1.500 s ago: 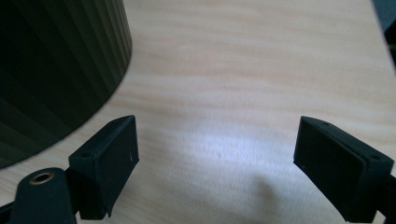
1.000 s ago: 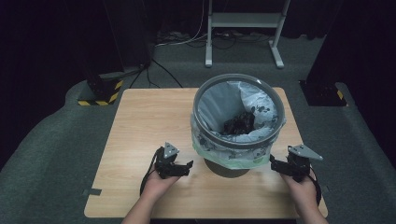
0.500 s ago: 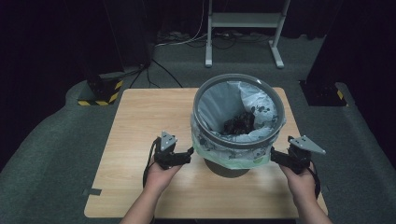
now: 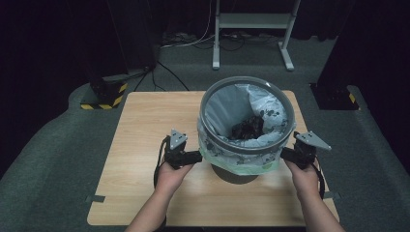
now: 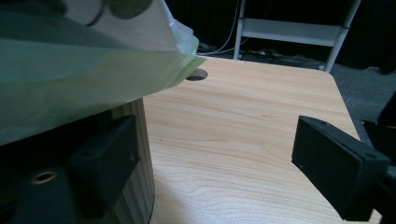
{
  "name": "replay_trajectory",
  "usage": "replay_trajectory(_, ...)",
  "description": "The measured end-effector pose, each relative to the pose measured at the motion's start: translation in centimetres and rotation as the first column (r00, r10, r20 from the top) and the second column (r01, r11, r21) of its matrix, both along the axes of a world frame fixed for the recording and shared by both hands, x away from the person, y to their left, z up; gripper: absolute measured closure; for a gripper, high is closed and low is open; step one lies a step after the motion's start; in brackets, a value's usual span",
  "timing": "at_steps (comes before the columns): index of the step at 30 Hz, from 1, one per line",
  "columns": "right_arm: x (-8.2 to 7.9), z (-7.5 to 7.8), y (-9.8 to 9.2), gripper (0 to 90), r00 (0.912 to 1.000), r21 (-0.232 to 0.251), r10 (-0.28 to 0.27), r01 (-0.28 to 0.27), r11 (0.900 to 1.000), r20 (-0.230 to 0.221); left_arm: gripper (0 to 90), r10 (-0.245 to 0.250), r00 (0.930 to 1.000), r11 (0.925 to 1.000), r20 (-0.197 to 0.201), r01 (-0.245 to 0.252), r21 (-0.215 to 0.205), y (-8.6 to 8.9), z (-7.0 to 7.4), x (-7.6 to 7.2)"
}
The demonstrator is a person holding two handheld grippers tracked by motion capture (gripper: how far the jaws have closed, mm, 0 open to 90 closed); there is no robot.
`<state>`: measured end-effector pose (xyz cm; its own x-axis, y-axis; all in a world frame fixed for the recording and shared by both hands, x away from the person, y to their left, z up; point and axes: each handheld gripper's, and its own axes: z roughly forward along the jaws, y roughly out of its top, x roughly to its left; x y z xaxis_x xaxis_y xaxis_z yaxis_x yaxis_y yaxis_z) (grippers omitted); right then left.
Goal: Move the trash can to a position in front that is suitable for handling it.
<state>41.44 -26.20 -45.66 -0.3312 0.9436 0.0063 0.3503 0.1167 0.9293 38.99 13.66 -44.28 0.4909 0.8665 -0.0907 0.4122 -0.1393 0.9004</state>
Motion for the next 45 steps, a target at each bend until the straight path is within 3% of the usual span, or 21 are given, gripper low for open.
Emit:
replay_trajectory(8,-0.5,0.2,0.4,29.0,0.9995,-0.006,0.030,-0.030,1.000,0.009,13.7,-0.016,0.9999,0.9999,0.005,0.016,-0.002,-0.3,0.0,-0.1)
replay_trajectory(9,-0.5,0.2,0.4,29.0,0.9995,-0.006,0.030,-0.030,1.000,0.009,13.7,0.001,0.9998,1.0000,0.017,-0.001,-0.002,-0.3,0.0,-0.1)
replay_trajectory(10,-0.7,0.2,0.6,31.1,0.9991,-0.002,0.042,-0.042,0.999,0.010,14.2,-0.003,1.0000,1.0000,0.001,0.003,-0.009,0.0,-0.1,-0.2)
replay_trajectory(19,-1.9,0.6,1.7,31.3,0.9959,0.002,0.086,-0.086,0.996,0.026,14.5,0.017,0.9998,0.9998,-0.007,-0.017,-0.007,1.5,0.0,-0.5)
replay_trajectory(27,-2.3,0.4,2.9,31.5,0.9942,0.020,0.102,-0.103,0.994,0.032,15.2,0.025,0.9994,0.9990,-0.023,-0.026,-0.035,2.8,-0.1,-0.4)
replay_trajectory(35,-2.3,0.4,3.1,31.0,0.9944,0.017,0.102,-0.102,0.995,0.029,14.9,0.015,0.9992,0.9996,-0.036,-0.016,-0.025,3.0,-0.1,-0.3)
replay_trajectory(45,-1.9,0.6,3.2,30.9,0.9956,0.000,0.089,-0.089,0.996,0.027,17.6,0.035,0.9972,0.9976,-0.066,-0.039,-0.057,2.8,0.0,0.6)
